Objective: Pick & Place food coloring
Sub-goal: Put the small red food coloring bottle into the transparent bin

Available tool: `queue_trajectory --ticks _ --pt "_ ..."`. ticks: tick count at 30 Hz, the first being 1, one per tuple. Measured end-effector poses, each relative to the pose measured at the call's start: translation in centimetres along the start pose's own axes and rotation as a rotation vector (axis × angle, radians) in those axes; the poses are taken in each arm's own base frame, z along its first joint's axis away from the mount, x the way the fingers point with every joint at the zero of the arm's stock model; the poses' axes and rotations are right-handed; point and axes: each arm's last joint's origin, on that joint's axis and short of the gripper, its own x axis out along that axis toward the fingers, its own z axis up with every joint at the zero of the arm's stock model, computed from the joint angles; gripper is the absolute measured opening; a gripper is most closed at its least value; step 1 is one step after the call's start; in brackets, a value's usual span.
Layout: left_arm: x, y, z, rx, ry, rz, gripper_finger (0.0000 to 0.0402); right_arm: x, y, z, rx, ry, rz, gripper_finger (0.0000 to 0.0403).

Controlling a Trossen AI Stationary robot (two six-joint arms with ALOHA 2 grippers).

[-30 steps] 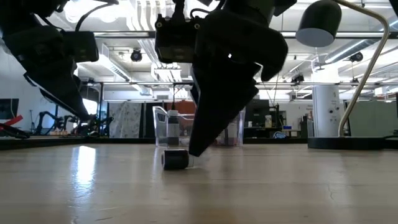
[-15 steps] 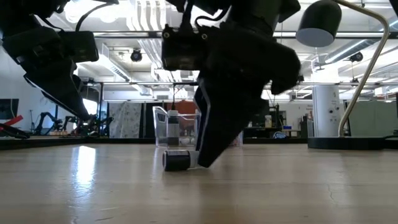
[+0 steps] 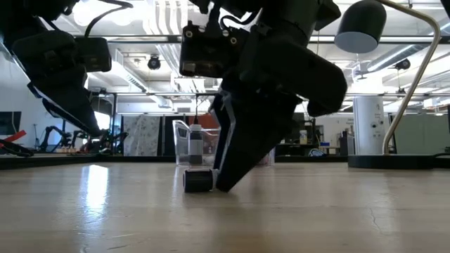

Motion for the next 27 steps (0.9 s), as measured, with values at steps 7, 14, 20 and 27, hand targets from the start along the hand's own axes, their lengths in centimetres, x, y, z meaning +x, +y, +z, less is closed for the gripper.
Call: queue_trajectory --ticks 7,14,20,27 --pt "0.0 0.0 0.0 -0.028 0.0 0.0 0.0163 0.2 0.0 -0.3 -0.012 0.005 0.007 0.0126" --pt "0.0 0.0 0.0 -0.04 0.0 0.0 0.0163 0.1 -0.4 -0.1 0.144 -0.001 -0.004 0.0086" --pt "0.0 0.0 0.0 -0.042 0.001 0.0 0.0163 -2.1 -3.4 1.4 0.409 -0.123 -0.216 0.0051" --pt "0.0 0.0 0.0 -0.039 0.002 0.001 0.0163 -8.1 -9.1 3.9 0.547 -0.33 -0.475 0.0043"
